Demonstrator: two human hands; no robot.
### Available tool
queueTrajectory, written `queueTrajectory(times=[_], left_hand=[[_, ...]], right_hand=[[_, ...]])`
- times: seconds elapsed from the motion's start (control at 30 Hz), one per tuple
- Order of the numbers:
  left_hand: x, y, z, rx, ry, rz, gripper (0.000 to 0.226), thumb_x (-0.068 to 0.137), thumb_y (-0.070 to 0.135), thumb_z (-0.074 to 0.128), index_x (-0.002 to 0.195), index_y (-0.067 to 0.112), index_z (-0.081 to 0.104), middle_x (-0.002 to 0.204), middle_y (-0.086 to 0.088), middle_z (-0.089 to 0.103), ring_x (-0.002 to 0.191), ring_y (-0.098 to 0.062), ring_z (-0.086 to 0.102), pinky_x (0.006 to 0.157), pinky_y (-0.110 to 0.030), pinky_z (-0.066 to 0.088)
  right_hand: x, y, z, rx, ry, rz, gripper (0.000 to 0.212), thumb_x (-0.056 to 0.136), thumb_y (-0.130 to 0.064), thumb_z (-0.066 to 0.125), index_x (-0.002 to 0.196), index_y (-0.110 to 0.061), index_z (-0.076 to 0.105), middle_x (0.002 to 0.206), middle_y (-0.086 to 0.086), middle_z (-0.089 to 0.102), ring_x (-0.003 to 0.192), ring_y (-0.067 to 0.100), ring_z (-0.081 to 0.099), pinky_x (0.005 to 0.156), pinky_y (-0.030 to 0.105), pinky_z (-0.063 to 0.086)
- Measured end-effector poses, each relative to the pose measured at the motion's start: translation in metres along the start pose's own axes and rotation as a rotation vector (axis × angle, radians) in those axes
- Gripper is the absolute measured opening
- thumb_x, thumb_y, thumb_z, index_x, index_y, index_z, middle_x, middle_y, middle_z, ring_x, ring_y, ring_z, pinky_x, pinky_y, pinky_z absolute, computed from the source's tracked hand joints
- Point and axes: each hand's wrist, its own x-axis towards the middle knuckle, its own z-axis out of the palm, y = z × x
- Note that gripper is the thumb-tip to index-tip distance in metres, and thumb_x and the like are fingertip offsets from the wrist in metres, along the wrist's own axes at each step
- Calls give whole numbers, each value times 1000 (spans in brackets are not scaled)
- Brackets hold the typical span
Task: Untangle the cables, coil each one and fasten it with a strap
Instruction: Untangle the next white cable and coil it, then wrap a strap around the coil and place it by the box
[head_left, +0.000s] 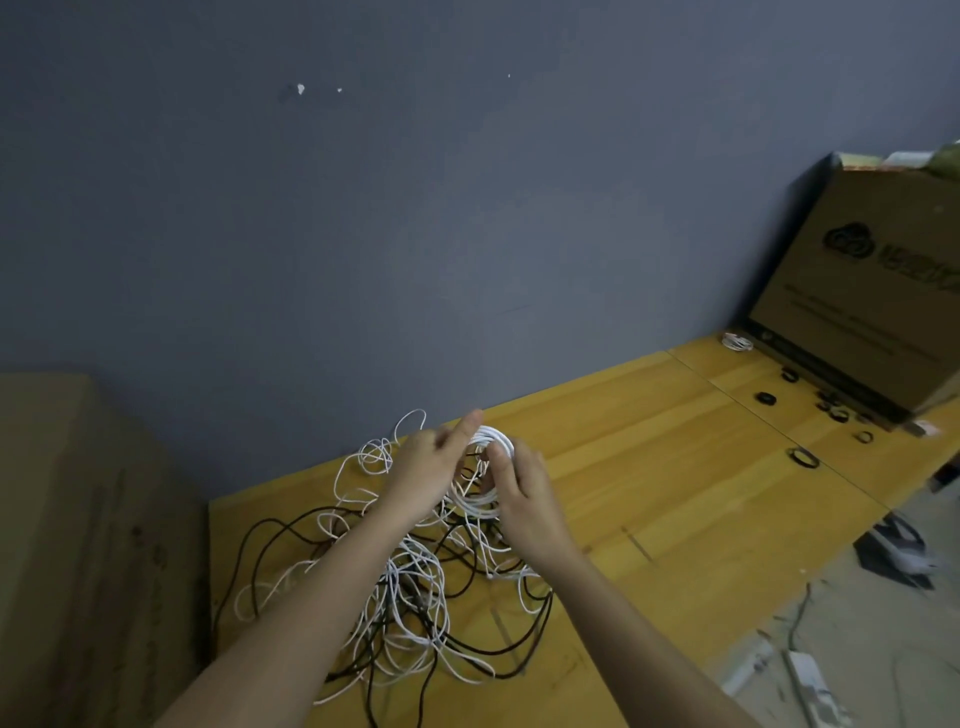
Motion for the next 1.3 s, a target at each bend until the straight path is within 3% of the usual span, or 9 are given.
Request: queueTrajectory(times=[0.23, 0.47, 0.57, 0.7, 0.8, 0.93, 1.1, 1.2, 1.3], left_hand=[[1, -3, 23, 473, 110, 296, 69, 95, 61, 20, 83, 9, 63, 73, -4, 63, 73, -27, 62, 57, -31, 36], [-5, 13, 97, 487, -293, 329, 37, 98, 50, 35, 110, 16, 44, 77, 5, 49, 71, -24, 54, 56, -36, 31], [-2, 28, 148, 302, -348, 236, 24, 101, 36, 39, 110, 14, 45, 82, 0, 60, 73, -16, 57, 64, -36, 40], [13, 57, 226, 63, -429, 114, 11, 100, 18, 45, 109, 14, 50, 77, 10, 64, 67, 5, 58, 66, -16, 43], [19, 83, 291, -7, -480, 76, 9, 101, 22, 44, 101, 14, 49, 69, 8, 56, 64, -1, 55, 71, -26, 44], [27, 115, 369, 8, -321, 34, 36, 99, 37, 46, 90, 2, 49, 59, 1, 51, 61, -18, 58, 64, -36, 44], [59, 119, 431, 279, -283, 77, 35, 99, 43, 42, 86, 10, 45, 76, -18, 63, 79, -38, 61, 66, -42, 42], [88, 118, 458, 353, -253, 68, 32, 100, 43, 39, 83, 16, 38, 82, -21, 64, 81, -39, 60, 64, -40, 39], [121, 113, 479, 398, -246, 46, 33, 100, 45, 36, 84, 16, 37, 80, -22, 62, 78, -40, 60, 61, -40, 37]], right_hand=[[2, 9, -14, 28, 109, 69, 33, 100, -38, 33, 86, -15, 53, 66, -6, 52, 56, 5, 45, 54, 21, 34], [9, 77, -85, -229, 187, 162, 29, 101, -33, 34, 92, -14, 53, 86, 7, 68, 75, 32, 61, 65, 39, 41], [6, 105, -122, -276, 214, 148, 29, 101, -32, 34, 96, -11, 53, 74, 8, 62, 72, 37, 57, 58, 40, 34], [5, 148, -192, -283, 221, 183, 25, 102, -27, 37, 102, -9, 54, 65, 2, 51, 66, 37, 54, 54, 35, 23], [2, 182, -254, -286, 212, 152, 23, 102, -25, 36, 100, -11, 53, 67, 2, 53, 62, 29, 53, 54, 36, 31], [2, 219, -320, -241, 122, 196, 28, 102, -34, 32, 100, -13, 50, 71, 0, 57, 61, 18, 54, 55, 33, 38], [17, 265, -380, -84, -86, 324, 30, 97, -50, 30, 99, -30, 52, 80, 7, 62, 70, 20, 62, 65, 41, 52], [38, 312, -421, -133, -108, 432, 30, 102, -42, 33, 108, -22, 55, 91, 3, 63, 80, 20, 64, 74, 47, 54], [70, 356, -462, -388, -149, 427, 26, 102, -29, 41, 117, -14, 56, 106, 6, 64, 88, 22, 63, 67, 37, 51]])
